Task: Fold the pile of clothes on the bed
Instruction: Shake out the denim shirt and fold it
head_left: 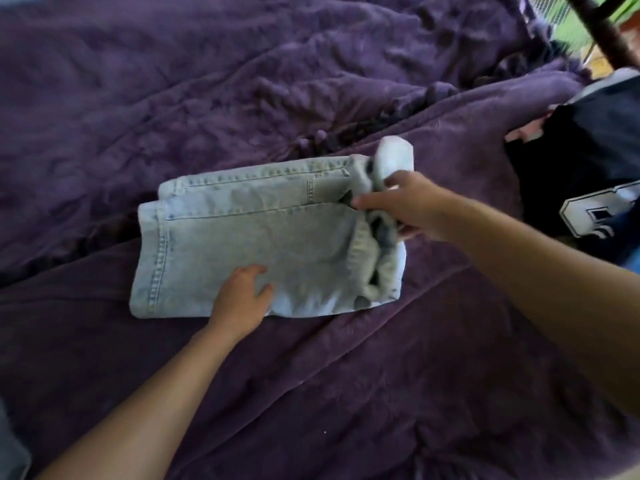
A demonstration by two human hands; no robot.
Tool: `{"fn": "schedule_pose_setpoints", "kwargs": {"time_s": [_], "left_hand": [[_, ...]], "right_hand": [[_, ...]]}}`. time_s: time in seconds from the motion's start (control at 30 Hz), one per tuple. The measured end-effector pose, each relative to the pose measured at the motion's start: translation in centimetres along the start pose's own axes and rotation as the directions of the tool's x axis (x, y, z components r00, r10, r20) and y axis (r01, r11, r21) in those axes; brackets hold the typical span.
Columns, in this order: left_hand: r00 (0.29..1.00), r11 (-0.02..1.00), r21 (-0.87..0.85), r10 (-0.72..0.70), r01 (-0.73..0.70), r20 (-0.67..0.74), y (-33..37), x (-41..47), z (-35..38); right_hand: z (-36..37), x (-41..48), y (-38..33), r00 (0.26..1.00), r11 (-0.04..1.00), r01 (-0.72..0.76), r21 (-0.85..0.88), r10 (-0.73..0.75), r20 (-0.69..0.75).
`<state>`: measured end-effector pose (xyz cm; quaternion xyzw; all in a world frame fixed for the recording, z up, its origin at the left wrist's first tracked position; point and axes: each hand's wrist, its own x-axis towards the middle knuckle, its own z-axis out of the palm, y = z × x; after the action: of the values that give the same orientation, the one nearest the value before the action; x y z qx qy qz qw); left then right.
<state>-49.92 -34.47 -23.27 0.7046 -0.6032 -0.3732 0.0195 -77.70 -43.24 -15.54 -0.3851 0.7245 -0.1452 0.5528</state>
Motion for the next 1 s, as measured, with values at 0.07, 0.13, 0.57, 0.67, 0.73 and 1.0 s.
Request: {"fn": "schedule_pose_setpoints", "kwargs": {"time_s": [0.07, 0.13, 0.57, 0.67, 0.73, 1.0], "left_hand": [[0.996, 0.999, -0.051, -0.003, -0.001, -0.092, -0.4, -0.9, 0.1], [0.985, 0.995, -0.082, 0.037, -0.052, -0.166, -0.3, -1.8, 0.6], [0.996, 0.978, -0.21, 0.016, 0.003, 0.09, 3.5, -0.3, 7.0], [0.987, 0.979, -0.202, 0.037, -0.004, 0.159, 2.0, 0.1, 6.4], [0.974, 0.976, -0.219, 0.061, -0.012, 0.218, 1.4, 0.3, 5.6], [0.98, 0.833, -0.532, -0.054, 0.151, 0.194, -3.5, -1.1, -0.5]], "right_hand": [[4.6, 2.2, 0.3, 0.997, 0.997, -0.026, -0.066, 0.031, 0.075], [7.6, 3.9, 1.7, 0.985, 0.991, -0.063, -0.122, 0.081, 0.15], [3.4, 5.2, 9.8, 0.978, 0.993, -0.025, 0.119, 0.049, -0.203], [4.7, 4.8, 9.2, 0.965, 0.99, 0.021, 0.137, 0.016, -0.262], [5.3, 3.4, 7.7, 0.953, 0.983, 0.101, 0.152, -0.052, -0.3], [14.9, -2.8, -4.0, 0.946, 0.957, 0.289, -0.014, -0.288, -0.147]]}}
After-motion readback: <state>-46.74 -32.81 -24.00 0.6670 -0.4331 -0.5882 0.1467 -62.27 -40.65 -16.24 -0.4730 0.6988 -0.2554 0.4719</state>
